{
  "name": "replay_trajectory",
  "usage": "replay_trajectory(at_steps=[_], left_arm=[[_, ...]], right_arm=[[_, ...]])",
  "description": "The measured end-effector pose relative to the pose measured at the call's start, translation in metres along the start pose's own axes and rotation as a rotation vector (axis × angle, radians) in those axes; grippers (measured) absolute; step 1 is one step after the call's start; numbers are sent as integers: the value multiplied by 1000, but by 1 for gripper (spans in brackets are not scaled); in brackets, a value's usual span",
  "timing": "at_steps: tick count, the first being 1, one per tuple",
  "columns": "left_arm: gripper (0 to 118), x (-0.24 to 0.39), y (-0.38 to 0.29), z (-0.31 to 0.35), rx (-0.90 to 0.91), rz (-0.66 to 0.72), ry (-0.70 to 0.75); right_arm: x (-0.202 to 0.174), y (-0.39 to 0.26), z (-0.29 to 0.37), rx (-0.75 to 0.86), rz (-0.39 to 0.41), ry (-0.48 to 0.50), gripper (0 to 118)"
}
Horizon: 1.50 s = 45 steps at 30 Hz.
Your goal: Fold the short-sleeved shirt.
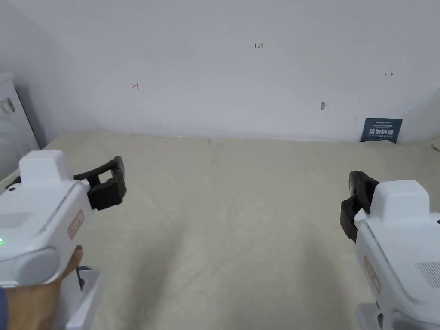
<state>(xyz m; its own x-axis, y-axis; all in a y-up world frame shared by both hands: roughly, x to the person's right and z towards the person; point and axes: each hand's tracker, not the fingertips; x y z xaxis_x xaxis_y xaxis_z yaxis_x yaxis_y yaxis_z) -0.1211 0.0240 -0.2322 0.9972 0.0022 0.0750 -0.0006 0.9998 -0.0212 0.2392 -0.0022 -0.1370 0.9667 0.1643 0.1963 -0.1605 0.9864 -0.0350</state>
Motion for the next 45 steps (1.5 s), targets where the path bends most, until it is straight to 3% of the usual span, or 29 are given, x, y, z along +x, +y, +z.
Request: replay_trajectory(at_steps=[3,4,7,9,10,12,13,16,45], left_arm=[[103,28,-15,0,-14,-22,-66],[103,35,-20,1,-7,-18,-77],[90,57,-35,4,-3,-17,-102],[69,65,-45,6,2,-14,-115],[53,71,-48,7,6,-15,-125],[6,78,-56,8,8,-45,-134],[0,80,-59,8,14,-84,-94],[0,88,-61,5,-25,-70,-168],[0,80,-64,16,3,-85,-156]], right_arm=[[2,-3,3,11,1,-33,3],[22,-10,16,12,-3,-41,3],[33,-20,22,7,-11,-61,3],[34,-16,27,1,-18,-71,3],[35,-18,28,-3,-21,-76,3],[37,-22,30,-10,-27,-84,3],[38,-23,31,-12,-32,-86,3],[38,-26,30,-19,-43,-87,3],[27,-26,28,-23,-43,-63,3]])
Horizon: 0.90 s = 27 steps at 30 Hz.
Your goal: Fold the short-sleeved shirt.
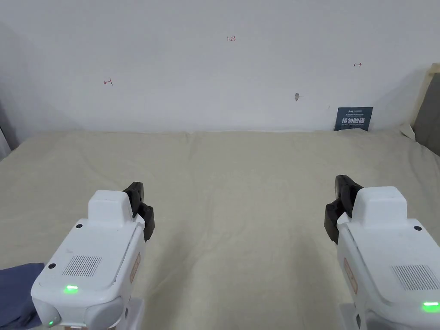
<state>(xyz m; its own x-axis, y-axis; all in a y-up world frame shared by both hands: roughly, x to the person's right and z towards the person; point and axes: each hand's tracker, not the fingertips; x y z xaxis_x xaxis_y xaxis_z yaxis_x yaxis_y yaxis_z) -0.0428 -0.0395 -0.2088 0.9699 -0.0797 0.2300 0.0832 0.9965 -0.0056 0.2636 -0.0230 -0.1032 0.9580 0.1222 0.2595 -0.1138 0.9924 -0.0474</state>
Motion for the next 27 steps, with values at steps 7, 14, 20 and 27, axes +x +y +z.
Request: replay_trajectory(at_steps=[7,14,20,27], left_arm=[[0,0,-1,0,-5,8,-4],[0,-1,-1,1,1,16,-3],[0,-2,-3,2,-2,11,-2],[0,-3,-4,2,-4,10,-1]], right_arm=[[-1,0,1,1,0,1,3],[-2,1,3,2,-5,1,3],[-2,2,5,4,1,2,3],[-3,3,5,4,3,1,3]])
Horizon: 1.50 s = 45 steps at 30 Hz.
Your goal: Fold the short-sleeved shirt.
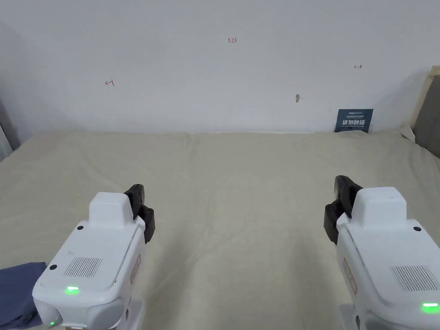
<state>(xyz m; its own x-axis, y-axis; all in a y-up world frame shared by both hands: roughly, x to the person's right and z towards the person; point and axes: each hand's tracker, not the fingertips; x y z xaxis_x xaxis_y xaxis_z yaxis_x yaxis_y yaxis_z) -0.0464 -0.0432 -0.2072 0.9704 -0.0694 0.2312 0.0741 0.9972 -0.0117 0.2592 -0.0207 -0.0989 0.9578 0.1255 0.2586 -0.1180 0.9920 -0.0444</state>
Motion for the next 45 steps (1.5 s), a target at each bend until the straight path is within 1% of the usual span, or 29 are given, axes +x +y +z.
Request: replay_trajectory(at_steps=[14,15,16,18,19,21,22,23,24,25,26,30,32,45], left_arm=[[0,-4,-2,0,-4,4,9],[0,-4,-2,0,-5,4,11],[0,-5,-2,0,-4,6,13],[2,-6,-1,0,-4,9,13],[7,-6,-1,0,-3,14,13],[13,-8,0,0,-4,28,18],[23,-8,1,-1,-5,32,16],[55,-9,2,-3,-12,38,14],[81,-10,3,-4,-18,41,7],[98,-9,3,-4,-17,41,8],[111,-8,2,-3,-8,41,13],[113,-4,3,0,8,17,21],[118,-3,3,0,5,24,17],[118,-3,4,1,21,34,15]], right_arm=[[-1,1,0,0,2,-8,3],[-1,1,0,-1,0,-10,6],[-1,1,0,0,-1,-12,12],[-1,1,0,-2,-3,-8,27],[0,2,0,-3,-5,-5,38],[0,1,1,-5,-9,-9,46],[0,1,1,-4,-11,-9,54],[1,2,1,-5,-13,-10,74],[1,1,1,-6,-15,-8,89],[1,1,0,-5,-17,-6,103],[1,1,1,-5,-16,-5,117],[-2,1,3,6,-4,-13,118],[-2,1,2,4,-8,-10,118],[1,1,3,11,-25,-15,118]])
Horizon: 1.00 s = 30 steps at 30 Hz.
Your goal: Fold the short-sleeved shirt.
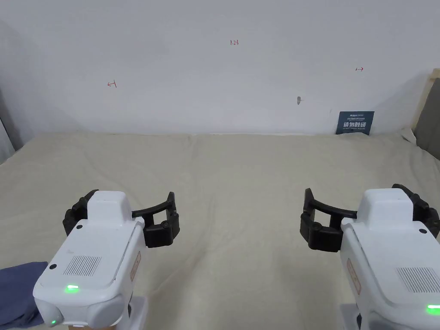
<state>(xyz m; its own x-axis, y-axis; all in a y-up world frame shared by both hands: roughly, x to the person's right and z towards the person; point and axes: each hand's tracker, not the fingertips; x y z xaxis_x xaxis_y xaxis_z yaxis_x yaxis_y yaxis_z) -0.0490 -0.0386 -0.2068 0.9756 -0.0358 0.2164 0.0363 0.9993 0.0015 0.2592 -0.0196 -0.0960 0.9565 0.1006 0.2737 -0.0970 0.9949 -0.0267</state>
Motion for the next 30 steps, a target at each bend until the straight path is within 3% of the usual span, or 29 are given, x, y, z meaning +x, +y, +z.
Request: replay_trajectory(at_steps=[30], left_arm=[[118,1,-3,-2,-3,-11,-3]], right_arm=[[1,0,-1,5,0,4,118]])
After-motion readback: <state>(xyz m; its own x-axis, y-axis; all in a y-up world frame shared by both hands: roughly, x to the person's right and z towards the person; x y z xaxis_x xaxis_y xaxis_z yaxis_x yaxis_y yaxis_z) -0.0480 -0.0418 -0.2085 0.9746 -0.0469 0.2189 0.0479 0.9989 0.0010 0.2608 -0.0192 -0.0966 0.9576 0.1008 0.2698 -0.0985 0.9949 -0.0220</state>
